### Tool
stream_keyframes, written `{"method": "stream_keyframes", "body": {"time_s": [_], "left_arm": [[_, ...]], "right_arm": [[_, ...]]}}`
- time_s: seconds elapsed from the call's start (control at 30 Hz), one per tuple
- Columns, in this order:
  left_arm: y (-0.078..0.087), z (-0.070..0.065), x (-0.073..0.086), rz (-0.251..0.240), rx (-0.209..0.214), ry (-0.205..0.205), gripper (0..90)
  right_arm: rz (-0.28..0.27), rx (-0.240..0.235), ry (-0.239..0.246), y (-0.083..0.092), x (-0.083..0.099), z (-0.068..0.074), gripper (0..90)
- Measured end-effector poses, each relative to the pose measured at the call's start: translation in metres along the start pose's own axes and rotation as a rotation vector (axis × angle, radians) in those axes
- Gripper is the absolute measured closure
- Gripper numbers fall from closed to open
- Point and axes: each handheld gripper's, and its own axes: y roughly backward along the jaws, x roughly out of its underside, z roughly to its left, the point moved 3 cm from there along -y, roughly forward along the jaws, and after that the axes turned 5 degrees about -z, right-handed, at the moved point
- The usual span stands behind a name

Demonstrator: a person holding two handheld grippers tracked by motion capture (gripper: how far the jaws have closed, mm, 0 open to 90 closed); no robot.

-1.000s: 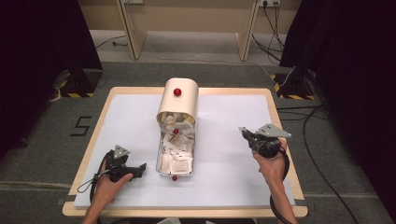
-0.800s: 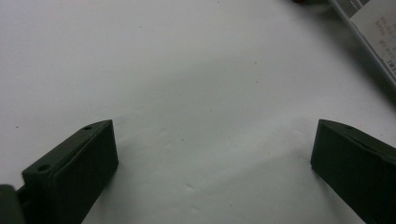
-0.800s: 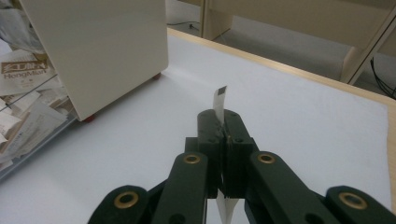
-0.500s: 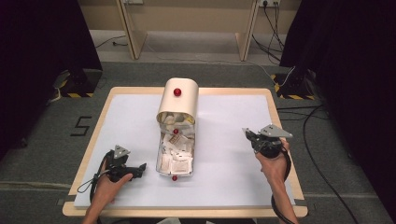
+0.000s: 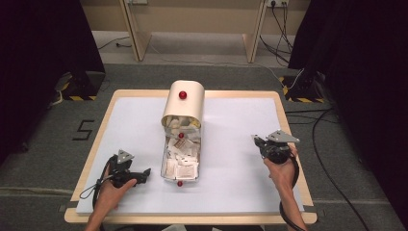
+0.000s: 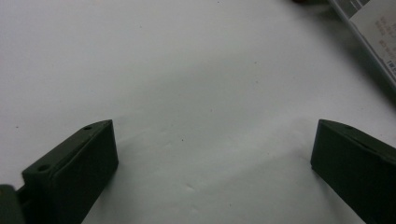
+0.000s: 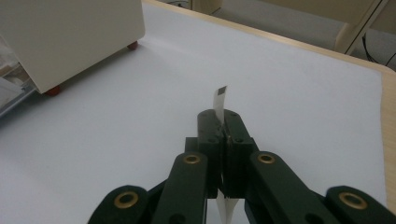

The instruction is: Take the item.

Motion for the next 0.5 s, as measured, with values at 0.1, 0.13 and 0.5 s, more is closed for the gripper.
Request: {"method": "stream_keyframes", "body": {"time_s": [0.1,0.13,0.5], "left_arm": [[-0.0001,0.0,0.0,-0.001,-0.001,0.0,0.1],[0.0,0.0,0.0,0.0,0.0,0.0,0.1],[-0.0001,0.0,0.0,-0.001,-0.001,0.0,0.1]], "right_arm": [[0.01,0.0,-0.001,-0.0012,0.0021,0.0,88.3],[0.012,0.002,0.0,-0.0017,0.0027,-0.0002,88.3],[0.037,0.006,-0.003,-0.0065,0.0095,-0.0013,88.3]]}}
